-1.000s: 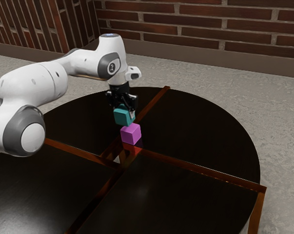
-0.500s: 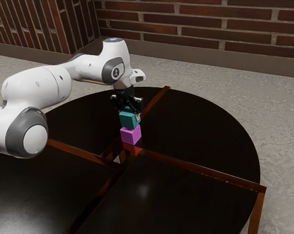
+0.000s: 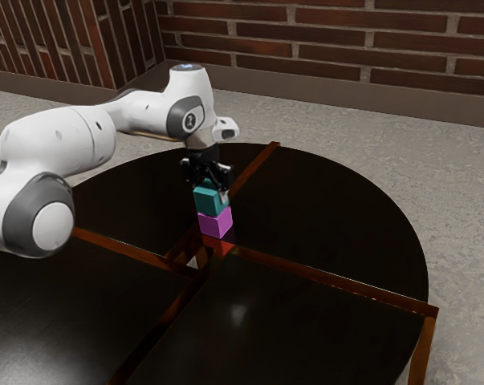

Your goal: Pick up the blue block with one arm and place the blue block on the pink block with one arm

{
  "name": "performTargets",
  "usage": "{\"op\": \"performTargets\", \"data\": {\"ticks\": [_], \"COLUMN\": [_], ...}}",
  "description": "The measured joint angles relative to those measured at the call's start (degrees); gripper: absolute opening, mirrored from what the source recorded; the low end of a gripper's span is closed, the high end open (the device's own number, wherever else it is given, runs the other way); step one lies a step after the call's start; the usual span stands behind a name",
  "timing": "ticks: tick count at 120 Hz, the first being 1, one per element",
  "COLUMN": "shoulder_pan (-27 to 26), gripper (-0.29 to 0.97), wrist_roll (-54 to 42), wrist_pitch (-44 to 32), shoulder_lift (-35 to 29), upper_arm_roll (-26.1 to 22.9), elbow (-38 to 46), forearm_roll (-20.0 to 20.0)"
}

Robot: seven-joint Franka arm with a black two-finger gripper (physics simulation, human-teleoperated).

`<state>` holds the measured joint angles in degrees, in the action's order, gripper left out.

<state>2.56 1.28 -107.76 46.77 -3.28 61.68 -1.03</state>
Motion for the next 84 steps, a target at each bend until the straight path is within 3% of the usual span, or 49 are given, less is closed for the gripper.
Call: {"op": "performTargets", "data": {"ticks": [84], "shoulder_pan": [0.3], "gripper": [0.37], "wrist_roll": [-6.0], "wrist_pitch": [1.9], "shoulder_lift": [0.1], "upper_arm_roll": [0.2], "elbow": [-0.1], "forearm_roll": [-1.3]}}
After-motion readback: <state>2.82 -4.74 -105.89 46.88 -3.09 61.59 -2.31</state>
